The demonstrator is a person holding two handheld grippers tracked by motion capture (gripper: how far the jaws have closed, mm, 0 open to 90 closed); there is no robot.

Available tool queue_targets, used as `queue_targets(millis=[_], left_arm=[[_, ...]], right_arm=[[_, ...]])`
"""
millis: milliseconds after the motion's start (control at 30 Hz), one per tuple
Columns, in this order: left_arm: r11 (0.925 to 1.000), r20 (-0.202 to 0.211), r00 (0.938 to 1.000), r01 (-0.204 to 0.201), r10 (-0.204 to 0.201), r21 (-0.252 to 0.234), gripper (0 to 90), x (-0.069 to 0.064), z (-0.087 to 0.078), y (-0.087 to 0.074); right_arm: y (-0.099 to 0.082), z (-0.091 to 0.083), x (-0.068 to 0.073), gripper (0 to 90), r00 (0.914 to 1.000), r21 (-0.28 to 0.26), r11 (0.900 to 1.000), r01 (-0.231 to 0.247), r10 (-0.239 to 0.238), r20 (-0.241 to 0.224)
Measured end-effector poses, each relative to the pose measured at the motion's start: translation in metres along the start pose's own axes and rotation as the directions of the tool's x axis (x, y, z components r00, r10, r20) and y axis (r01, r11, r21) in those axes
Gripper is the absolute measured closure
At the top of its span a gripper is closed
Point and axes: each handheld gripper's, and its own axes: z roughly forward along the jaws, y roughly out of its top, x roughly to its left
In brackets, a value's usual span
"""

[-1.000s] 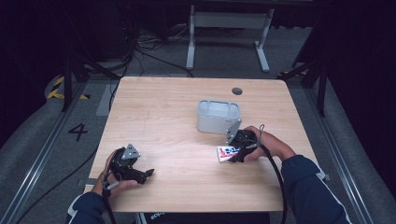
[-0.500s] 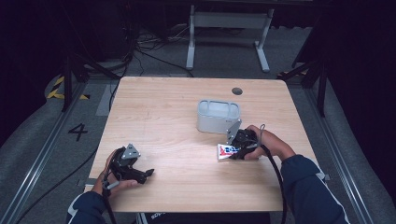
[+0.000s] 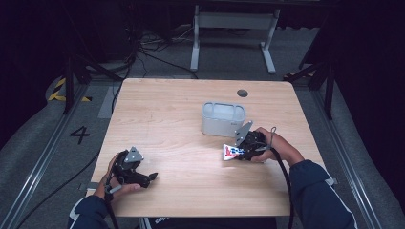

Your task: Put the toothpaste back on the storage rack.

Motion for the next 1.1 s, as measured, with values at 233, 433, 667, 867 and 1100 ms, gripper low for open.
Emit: queue_targets(millis=[233, 433, 667, 867, 1100], left_arm=[[1.0, 0.0, 1.0, 0.0, 0.0, 0.0, 0.4, 0.0, 0.0, 0.0], [1.0, 0.0, 1.0, 0.0, 0.0, 0.0, 0.4, 0.0, 0.0, 0.0], [1.0, 0.003, 1.0, 0.002, -0.002, 0.0, 0.4, 0.0, 0.0, 0.0], [1.0, 0.003, 1.0, 0.001, -0.001, 0.001, 0.4, 0.0, 0.0, 0.0], [1.0, 0.003, 1.0, 0.001, -0.001, 0.001, 0.4, 0.0, 0.0, 0.0]], right_arm=[[-0.005, -0.015, 0.0, 66.1, 0.9996, -0.101, 0.9946, -0.024, 0.026, 0.014], [-0.011, -0.03, 0.001, 66.3, 0.9973, -0.149, 0.9873, -0.055, 0.062, 0.039], [-0.016, -0.049, 0.003, 66.3, 0.9935, -0.232, 0.9692, -0.082, 0.098, 0.058], [-0.015, -0.061, 0.006, 66.3, 0.9921, -0.289, 0.954, -0.079, 0.104, 0.07], [-0.011, -0.07, 0.009, 66.2, 0.99, -0.351, 0.9323, -0.087, 0.12, 0.074]])
